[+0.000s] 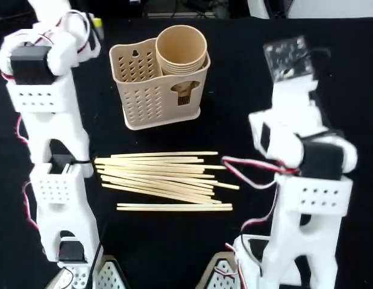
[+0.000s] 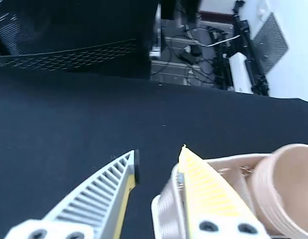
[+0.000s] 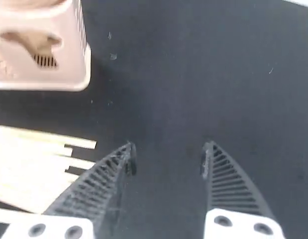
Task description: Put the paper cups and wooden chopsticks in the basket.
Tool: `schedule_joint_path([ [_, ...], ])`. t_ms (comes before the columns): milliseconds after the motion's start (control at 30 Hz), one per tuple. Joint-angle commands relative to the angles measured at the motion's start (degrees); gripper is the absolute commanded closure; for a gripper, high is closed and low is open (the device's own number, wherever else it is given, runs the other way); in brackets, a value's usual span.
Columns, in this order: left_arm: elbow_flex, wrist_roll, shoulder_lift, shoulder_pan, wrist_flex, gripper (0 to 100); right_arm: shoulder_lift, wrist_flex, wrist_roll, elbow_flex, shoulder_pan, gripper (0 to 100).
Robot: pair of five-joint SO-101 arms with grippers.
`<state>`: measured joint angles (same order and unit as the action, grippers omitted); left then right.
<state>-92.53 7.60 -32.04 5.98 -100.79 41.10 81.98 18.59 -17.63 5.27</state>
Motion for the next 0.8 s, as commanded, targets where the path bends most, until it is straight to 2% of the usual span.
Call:
schedule_joint_path([
  [0,-0.3,-0.8,2.5,3.3,-0.4,84,5.1,-4.2,0.9,-8.8,0.9,77.7],
  [100,7.0,-4.7,8.4,3.6,-0.4,84,9.1,-8.7,0.6,-17.8,3.3,77.7],
  [200,20.7,-7.3,19.1,3.4,-0.4,84,12.9,-12.7,0.6,-26.4,4.7,77.7],
  [367,53.8,-13.6,39.8,0.1,-0.1,84,19.1,-15.8,0.6,-36.8,7.4,77.6],
  [567,90.5,-29.7,58.2,-8.7,0.6,84,24.7,-19.3,0.6,-47.6,13.5,77.6],
  [633,100.9,-34.5,61.6,-10.7,4.4,84,26.2,-20.7,0.6,-51.6,15.1,77.6],
  [767,119.9,-39.2,63.5,-12.3,15.0,84,28.9,-21.5,0.6,-57.3,18.6,77.6],
])
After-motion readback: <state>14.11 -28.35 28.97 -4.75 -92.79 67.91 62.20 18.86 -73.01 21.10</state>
